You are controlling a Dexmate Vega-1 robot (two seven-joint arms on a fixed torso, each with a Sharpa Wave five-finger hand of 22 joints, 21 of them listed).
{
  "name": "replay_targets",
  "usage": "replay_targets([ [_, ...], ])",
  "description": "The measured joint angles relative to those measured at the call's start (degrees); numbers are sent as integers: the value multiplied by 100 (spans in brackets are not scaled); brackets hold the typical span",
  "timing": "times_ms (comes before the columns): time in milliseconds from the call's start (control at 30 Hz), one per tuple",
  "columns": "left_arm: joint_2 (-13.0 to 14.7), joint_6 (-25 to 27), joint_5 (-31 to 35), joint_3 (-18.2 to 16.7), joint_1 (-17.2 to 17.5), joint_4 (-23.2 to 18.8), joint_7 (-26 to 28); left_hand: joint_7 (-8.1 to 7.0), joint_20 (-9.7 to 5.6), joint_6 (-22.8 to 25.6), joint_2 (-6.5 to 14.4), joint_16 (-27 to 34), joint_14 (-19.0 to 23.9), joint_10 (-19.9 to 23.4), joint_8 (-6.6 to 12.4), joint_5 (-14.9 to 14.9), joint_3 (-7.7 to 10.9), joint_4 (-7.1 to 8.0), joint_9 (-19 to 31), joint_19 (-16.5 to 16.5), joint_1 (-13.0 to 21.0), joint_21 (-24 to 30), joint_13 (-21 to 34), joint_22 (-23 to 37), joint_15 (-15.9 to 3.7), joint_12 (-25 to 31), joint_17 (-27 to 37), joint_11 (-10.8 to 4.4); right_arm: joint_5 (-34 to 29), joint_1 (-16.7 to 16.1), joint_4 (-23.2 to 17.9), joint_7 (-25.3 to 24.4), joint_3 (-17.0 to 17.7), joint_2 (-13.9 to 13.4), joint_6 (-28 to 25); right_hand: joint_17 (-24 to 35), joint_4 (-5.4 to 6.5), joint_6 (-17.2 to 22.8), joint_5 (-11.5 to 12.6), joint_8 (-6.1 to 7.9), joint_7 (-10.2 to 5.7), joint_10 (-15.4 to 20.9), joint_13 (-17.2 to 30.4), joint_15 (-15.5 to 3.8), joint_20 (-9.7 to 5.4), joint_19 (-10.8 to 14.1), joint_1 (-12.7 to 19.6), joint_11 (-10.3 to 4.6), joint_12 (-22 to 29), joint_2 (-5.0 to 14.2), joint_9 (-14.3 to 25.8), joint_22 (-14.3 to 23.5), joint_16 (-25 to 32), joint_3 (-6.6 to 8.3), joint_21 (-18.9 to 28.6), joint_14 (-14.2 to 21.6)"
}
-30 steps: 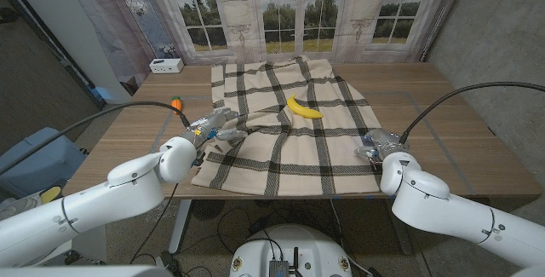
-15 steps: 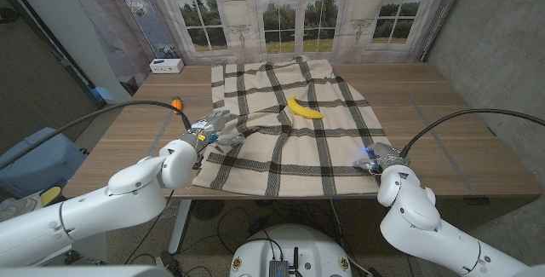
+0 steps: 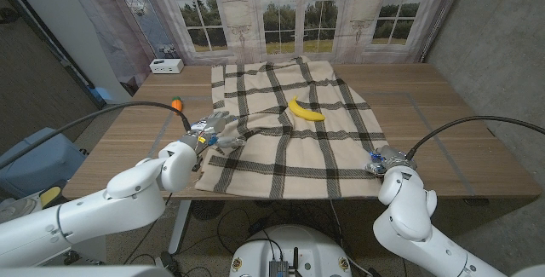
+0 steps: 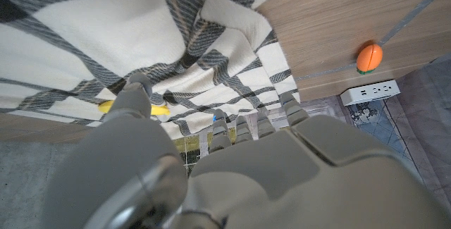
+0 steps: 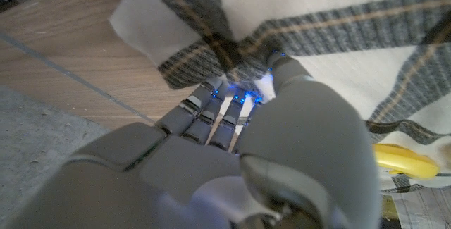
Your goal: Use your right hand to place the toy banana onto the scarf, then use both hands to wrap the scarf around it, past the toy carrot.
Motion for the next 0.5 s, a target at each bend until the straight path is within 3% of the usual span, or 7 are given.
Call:
replay_targets([
  [33,0,16,0,-14,9,-7,-8,-5,0,-5,0,0,0,-2,-4,0,-8,8,0,0,0,0,0,0,0,0,0,-2,-115,-81,63,0,84,83,79,176,12,368,-75,89,88,365,425,2,-31,31,106,-34,192,83,61,10,182,-32,313,40],
  [67,0,24,0,-18,11,-9,-10,-23,0,-23,0,0,0,-17,-4,0,-14,14,0,0,0,0,0,0,0,0,0,-16,-125,-102,77,0,102,99,91,647,28,589,-142,161,137,765,611,-18,-63,63,183,137,326,121,108,27,257,-61,534,60],
  [233,-1,83,-4,-46,36,-30,-25,-9,0,-55,0,0,-22,-52,-25,0,-38,38,-1,0,0,0,0,1,-22,0,0,9,-374,-388,259,-324,346,291,723,1441,23,796,-251,227,136,1198,691,-61,-109,200,253,223,507,154,91,120,351,-109,812,335],
  [267,-2,101,-5,-46,36,-33,-29,-9,0,-55,0,0,-21,-52,-25,0,-38,38,0,0,0,0,0,0,-22,-18,0,9,-374,-454,319,-419,398,319,818,1468,22,917,-251,227,225,1309,684,-62,12,342,277,333,512,131,91,225,350,-109,818,572],
  [333,-5,101,-5,-43,33,-42,-29,-9,-15,-55,0,0,-32,-52,-31,0,-38,38,-1,-15,0,0,0,1,-12,-21,0,9,-373,-454,319,-649,398,319,1045,1456,13,1241,-272,207,549,1756,650,-155,437,866,334,739,505,74,91,1017,316,-116,883,1847],
  [400,-7,146,-3,-23,24,-48,-49,12,-32,-76,-30,0,-53,-70,-46,0,-45,45,-1,-32,30,-36,0,4,9,-21,0,28,-365,-521,433,-1000,463,339,1333,1456,4,1567,-272,152,875,2022,635,84,482,911,333,985,498,75,50,1039,316,-129,882,2231],
  [500,-12,193,33,15,2,-58,-85,21,-32,-85,-30,-23,-76,-115,-46,38,-61,62,-1,-32,30,-52,0,15,33,-42,0,10,-102,-517,520,-1472,490,314,1645,1457,65,1961,-315,93,1299,2129,600,203,492,918,278,1013,498,130,0,1040,362,-180,905,2492],
])
